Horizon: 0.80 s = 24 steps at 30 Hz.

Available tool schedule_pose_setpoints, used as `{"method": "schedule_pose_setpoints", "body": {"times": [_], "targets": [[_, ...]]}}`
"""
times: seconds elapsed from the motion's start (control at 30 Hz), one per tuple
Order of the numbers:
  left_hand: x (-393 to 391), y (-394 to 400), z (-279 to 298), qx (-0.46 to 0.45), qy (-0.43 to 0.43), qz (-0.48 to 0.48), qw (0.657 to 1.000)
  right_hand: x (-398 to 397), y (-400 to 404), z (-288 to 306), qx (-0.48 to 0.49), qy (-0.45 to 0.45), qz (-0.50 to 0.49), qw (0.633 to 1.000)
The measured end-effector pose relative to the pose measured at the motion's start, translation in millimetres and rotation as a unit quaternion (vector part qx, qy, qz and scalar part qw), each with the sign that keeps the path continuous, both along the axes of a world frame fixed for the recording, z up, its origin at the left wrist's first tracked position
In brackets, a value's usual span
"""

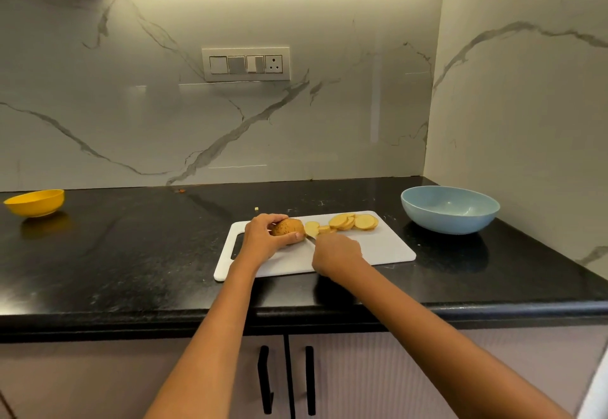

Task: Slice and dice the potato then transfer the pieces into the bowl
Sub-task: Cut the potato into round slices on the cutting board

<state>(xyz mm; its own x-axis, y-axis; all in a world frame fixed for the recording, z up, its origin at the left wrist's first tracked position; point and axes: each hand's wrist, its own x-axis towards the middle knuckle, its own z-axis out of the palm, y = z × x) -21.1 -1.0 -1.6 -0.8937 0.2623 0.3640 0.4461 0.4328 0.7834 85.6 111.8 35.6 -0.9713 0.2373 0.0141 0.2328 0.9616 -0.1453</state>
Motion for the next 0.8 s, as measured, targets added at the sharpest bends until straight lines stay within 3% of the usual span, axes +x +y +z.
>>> {"method": "schedule_pose_setpoints", "body": {"times": [0.23, 0.43, 0.8], "targets": [[1, -1, -3, 0.012, -0.013, 0.008, 1.0, -4, 18, 8, -0.012, -0.021, -0.008, 1.0], [0, 1, -2, 0.004, -0.022, 0.007, 1.0, 3, 34, 13, -0.032, 0.05, -0.046, 0.997], [-2, 0, -4, 0.002, -0.023, 0.016, 1.0, 2, 27, 2, -0.01, 0.009, -0.031, 0.999]]}}
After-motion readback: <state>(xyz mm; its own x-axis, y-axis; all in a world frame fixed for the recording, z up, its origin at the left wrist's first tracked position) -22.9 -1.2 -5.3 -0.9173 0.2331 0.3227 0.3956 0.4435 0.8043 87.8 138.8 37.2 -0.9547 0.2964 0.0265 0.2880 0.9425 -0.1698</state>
